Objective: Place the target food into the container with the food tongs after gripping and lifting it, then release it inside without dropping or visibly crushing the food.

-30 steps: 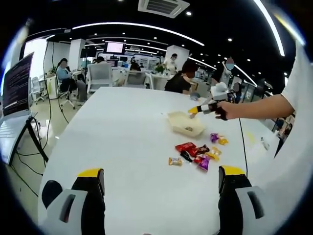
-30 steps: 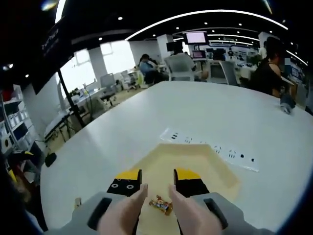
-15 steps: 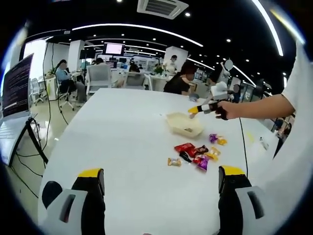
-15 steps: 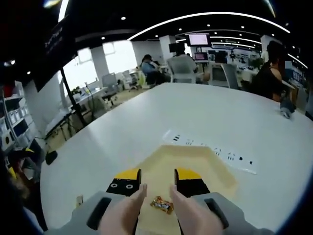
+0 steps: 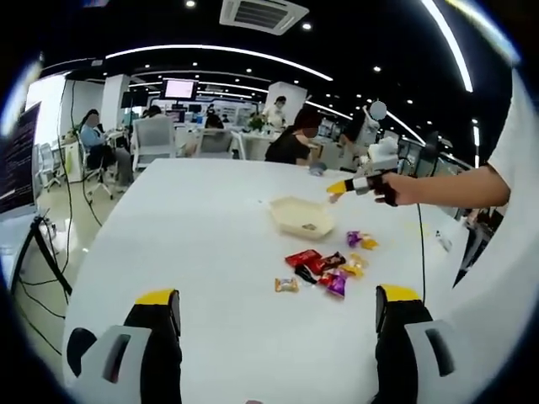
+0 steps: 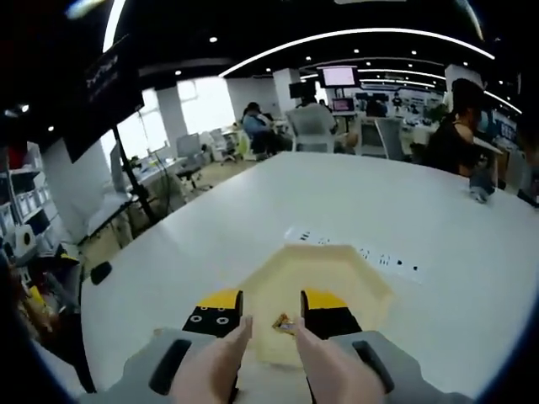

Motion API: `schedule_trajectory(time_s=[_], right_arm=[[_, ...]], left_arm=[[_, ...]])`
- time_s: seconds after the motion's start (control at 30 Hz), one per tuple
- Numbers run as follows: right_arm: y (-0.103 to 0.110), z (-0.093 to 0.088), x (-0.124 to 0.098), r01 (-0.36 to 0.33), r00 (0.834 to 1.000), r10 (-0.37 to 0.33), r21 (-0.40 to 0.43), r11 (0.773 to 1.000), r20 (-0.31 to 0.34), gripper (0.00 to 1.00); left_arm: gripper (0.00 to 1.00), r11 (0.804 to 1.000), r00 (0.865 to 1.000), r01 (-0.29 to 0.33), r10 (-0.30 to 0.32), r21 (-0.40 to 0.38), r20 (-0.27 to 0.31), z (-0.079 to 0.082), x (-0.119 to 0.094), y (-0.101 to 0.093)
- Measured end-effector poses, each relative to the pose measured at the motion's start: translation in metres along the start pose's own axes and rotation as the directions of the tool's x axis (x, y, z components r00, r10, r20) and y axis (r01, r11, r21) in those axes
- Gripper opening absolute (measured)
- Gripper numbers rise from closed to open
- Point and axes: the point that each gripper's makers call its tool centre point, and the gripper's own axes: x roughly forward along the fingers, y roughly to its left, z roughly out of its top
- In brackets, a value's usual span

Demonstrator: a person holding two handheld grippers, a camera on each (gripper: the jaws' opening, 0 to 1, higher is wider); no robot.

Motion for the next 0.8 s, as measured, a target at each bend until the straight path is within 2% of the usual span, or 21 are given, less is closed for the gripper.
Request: schedule_trajectory(time_s=[0.23,0.4,0.47,0.5,0.57,0.6,0.7,0.8], right_arm=[[0.01,-0.014,-0.046,0.022,0.999,-0.023,0.03,0.999,0.031,0.26],[0.018,-0.02,-0.076,0.034,0.996,-0.043,0.103,0.994,0.084,0.25],[0.02,-0.022,-0.083,0.038,0.995,-0.047,0.105,0.994,0.09,0.25],[0.019,-0.023,-0.093,0.073,0.99,-0.083,0.097,0.993,0.112,0.25],[0.021,-0.025,-0.101,0.077,0.988,-0.089,0.096,0.992,0.125,0.26],[0.023,-0.024,-0.112,0.096,0.98,-0.111,0.096,0.991,0.166,0.26],[0.026,-0.032,-0.129,0.121,0.973,-0.14,0.11,0.987,0.184,0.27],[0.032,-0.038,-0.14,0.132,0.967,-0.153,0.114,0.985,0.202,0.28]], left_arm=[[0.97,0.995,0.996,0.084,-0.084,0.052,-0.009,0.009,0.017,-0.012],[0.97,0.983,0.988,0.153,-0.152,0.1,-0.024,0.016,0.03,-0.024],[0.96,0.98,0.986,0.166,-0.164,0.109,-0.028,0.017,0.033,-0.026],[0.96,0.978,0.985,0.174,-0.172,0.114,-0.032,0.017,0.036,-0.026],[0.96,0.973,0.98,0.196,-0.191,0.125,-0.049,0.016,0.041,-0.03],[0.96,0.968,0.977,0.212,-0.206,0.134,-0.058,0.017,0.044,-0.036],[0.97,0.96,0.97,0.241,-0.235,0.141,-0.059,0.018,0.05,-0.045],[0.99,0.96,0.971,0.237,-0.229,0.15,-0.069,0.015,0.058,-0.048]])
